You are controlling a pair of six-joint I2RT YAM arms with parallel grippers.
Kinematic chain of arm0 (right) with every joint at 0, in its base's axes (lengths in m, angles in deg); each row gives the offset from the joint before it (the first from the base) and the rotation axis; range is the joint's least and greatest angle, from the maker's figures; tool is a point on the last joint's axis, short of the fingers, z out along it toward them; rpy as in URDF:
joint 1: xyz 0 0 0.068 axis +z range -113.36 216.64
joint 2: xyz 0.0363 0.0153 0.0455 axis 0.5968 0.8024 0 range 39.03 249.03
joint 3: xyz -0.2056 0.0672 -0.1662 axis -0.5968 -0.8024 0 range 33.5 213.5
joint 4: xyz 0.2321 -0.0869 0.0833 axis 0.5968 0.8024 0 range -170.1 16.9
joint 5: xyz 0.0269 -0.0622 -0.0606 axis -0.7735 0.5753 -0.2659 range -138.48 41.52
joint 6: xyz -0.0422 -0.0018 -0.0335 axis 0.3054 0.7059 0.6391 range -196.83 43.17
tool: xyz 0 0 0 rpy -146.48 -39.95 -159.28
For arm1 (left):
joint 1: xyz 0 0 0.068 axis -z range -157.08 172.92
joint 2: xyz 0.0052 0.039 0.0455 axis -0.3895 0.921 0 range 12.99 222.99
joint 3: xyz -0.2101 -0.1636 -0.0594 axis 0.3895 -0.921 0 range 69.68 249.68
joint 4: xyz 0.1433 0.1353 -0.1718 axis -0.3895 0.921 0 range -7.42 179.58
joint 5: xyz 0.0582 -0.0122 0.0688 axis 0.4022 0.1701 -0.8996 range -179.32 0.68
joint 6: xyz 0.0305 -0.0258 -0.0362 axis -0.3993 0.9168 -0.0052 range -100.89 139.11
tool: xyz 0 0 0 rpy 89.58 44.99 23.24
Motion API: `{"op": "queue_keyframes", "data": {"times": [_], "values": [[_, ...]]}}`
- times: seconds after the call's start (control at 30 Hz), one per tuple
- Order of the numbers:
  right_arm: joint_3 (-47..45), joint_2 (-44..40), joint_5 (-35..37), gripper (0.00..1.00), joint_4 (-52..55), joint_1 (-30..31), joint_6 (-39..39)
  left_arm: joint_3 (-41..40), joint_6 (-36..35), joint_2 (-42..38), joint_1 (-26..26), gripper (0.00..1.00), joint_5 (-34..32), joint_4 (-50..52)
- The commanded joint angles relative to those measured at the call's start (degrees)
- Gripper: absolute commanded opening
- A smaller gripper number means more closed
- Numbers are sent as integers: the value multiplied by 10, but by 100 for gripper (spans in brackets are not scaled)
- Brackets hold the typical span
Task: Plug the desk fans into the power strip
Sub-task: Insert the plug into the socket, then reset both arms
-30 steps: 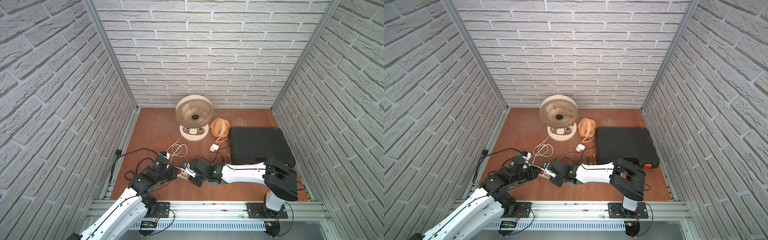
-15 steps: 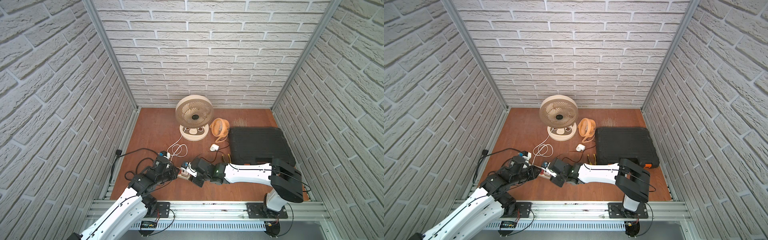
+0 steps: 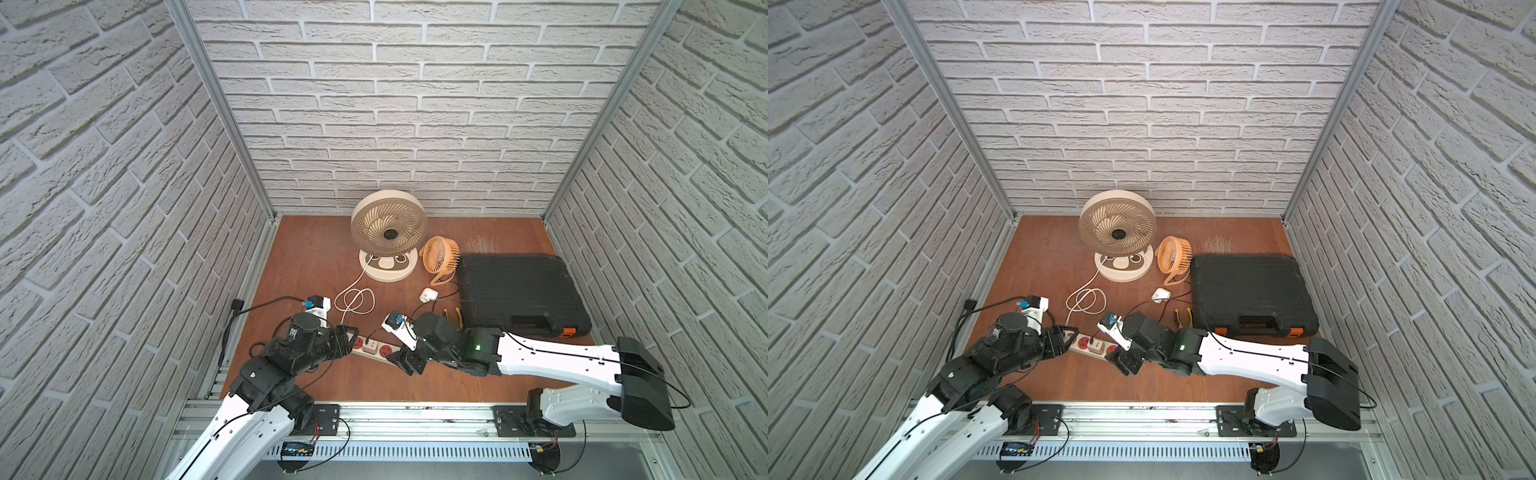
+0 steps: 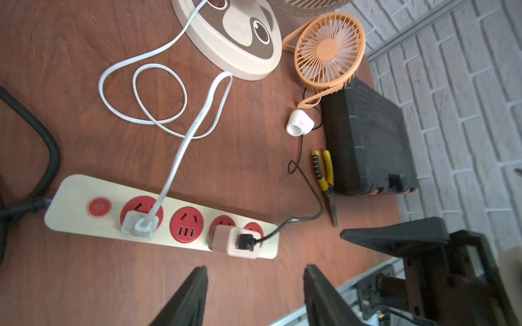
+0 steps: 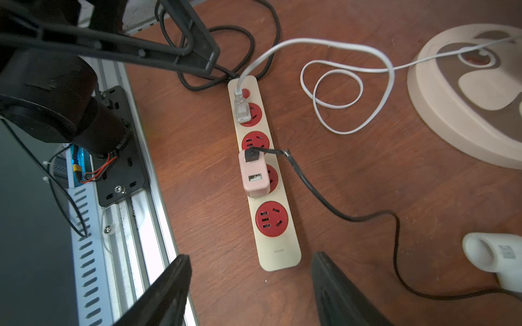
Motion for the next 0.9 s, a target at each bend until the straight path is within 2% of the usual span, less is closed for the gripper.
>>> {"op": "queue_keyframes", "data": {"times": [0.0,0.1,0.17,0.2,0.53,0.77,0.87], "values": [[-7,-55,15,84,19,6,-16,39,-18,0,-3,69,-14,27],[-7,-96,23,99,40,10,-17,74,-28,13,-3,85,-17,36],[-7,-123,28,100,53,14,-18,95,-33,18,-3,97,-17,39],[-7,-136,30,100,60,16,-18,106,-36,19,-2,98,-18,41],[25,-233,84,100,143,19,-15,224,-101,40,-2,98,-87,65],[51,-274,201,99,158,5,37,277,-165,85,-2,98,-165,20],[70,-262,205,99,159,-25,79,292,-195,109,-2,98,-212,-7]]}}
